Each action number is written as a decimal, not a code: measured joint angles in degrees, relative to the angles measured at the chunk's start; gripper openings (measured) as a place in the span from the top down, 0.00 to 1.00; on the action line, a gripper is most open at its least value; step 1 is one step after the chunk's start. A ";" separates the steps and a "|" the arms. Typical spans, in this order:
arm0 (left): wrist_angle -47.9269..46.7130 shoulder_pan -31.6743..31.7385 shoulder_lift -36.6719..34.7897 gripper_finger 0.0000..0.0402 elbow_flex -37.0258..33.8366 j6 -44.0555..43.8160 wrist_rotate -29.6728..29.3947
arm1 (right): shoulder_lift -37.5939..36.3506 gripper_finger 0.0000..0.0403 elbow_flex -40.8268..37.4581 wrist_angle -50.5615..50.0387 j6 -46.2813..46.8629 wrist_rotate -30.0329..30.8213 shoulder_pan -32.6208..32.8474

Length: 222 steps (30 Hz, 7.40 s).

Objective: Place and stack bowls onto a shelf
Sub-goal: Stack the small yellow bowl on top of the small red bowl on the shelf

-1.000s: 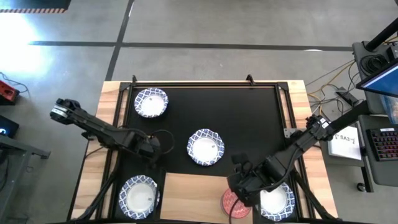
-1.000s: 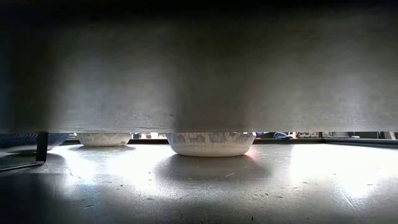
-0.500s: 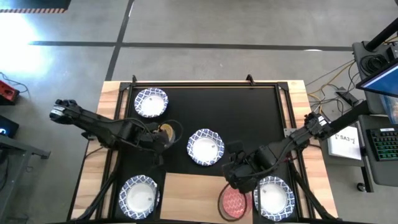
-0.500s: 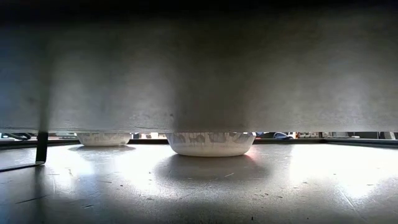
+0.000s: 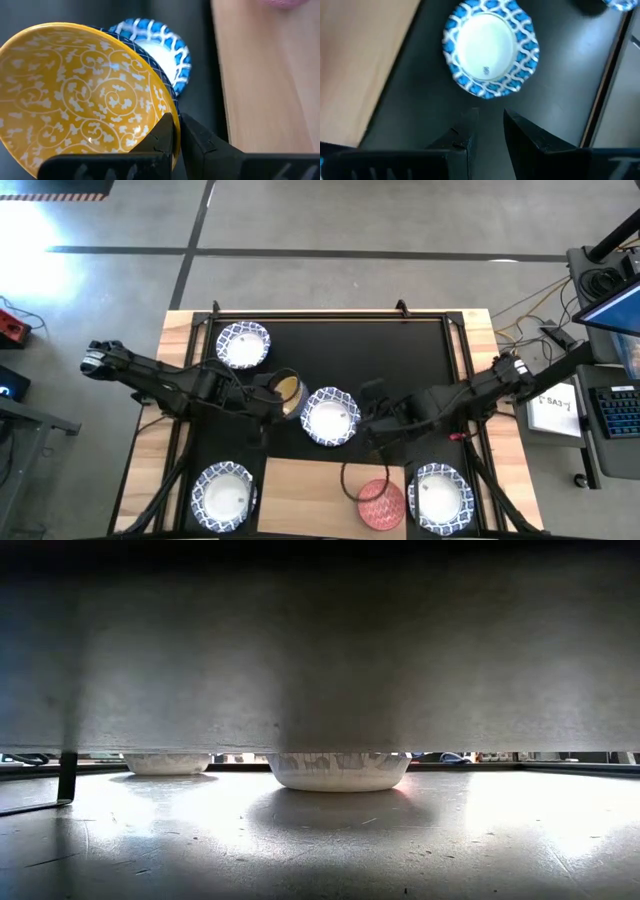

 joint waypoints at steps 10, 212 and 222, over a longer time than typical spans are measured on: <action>6.97 0.00 0.16 1.00 0.00 18.01 10.95 | -6.78 0.80 0.02 4.76 -4.83 -12.76 -9.94; 43.97 5.77 7.72 0.52 0.04 43.07 28.50 | -0.48 0.93 -1.77 21.74 -6.05 -61.28 -16.72; 43.03 5.66 5.77 0.52 0.07 40.89 27.61 | -3.86 0.93 -1.77 15.92 6.23 -52.13 -15.05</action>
